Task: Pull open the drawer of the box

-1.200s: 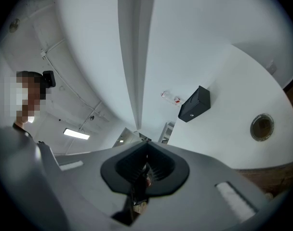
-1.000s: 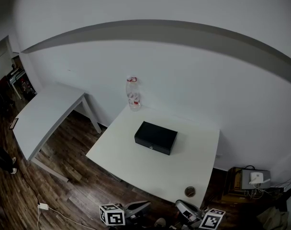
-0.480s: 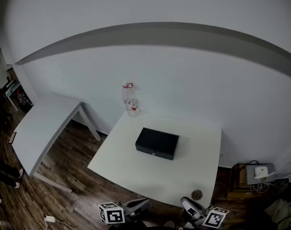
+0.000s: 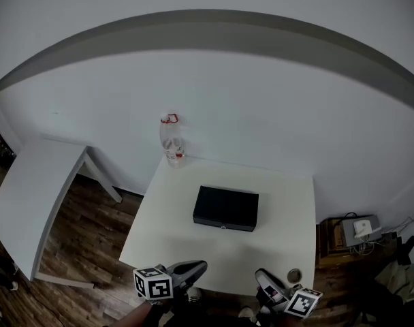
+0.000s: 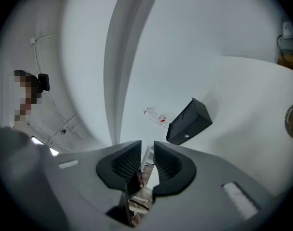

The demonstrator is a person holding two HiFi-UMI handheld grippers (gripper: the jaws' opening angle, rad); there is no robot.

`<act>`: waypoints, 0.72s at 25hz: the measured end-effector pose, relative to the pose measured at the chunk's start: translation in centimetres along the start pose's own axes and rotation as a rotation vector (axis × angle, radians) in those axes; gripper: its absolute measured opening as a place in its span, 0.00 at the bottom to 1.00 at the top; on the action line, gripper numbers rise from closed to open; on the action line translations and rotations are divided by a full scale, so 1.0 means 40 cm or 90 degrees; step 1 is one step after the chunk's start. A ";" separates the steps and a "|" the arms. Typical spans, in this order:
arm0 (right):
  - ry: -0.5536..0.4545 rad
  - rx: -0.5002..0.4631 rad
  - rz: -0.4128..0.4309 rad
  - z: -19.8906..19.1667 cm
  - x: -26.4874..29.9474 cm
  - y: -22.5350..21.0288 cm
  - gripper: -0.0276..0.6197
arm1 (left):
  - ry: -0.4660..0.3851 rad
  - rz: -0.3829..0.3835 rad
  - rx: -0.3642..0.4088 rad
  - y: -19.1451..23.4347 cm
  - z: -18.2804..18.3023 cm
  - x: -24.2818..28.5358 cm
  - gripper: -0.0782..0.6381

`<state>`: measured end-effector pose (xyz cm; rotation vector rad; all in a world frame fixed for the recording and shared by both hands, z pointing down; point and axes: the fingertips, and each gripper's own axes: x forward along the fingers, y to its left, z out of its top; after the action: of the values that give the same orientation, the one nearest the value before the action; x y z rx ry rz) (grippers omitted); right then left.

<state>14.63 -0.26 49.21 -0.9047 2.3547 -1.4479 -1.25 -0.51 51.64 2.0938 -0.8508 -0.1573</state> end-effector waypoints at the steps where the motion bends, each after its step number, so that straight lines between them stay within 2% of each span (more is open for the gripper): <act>1: -0.006 -0.001 -0.011 -0.003 0.022 0.001 0.17 | 0.006 0.009 0.012 0.035 0.024 -0.005 0.12; 4: -0.027 -0.006 -0.042 -0.008 0.073 0.006 0.17 | 0.027 0.038 0.058 0.138 0.100 -0.010 0.12; 5: -0.035 -0.006 -0.050 -0.011 0.086 0.009 0.17 | 0.032 0.046 0.072 0.170 0.125 -0.008 0.19; 7: -0.049 -0.003 -0.064 -0.022 0.105 0.018 0.17 | 0.042 0.062 0.092 0.235 0.172 -0.001 0.21; 13: -0.080 -0.003 -0.116 -0.060 0.131 0.040 0.17 | 0.087 0.117 0.129 0.416 0.286 0.079 0.27; 18: -0.095 0.011 -0.147 -0.095 0.128 0.027 0.17 | 0.137 0.125 0.137 0.491 0.319 0.182 0.30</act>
<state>8.34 -0.29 50.73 -1.2680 2.1855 -1.4219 -10.85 -21.57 59.69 2.1614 -0.9680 0.2713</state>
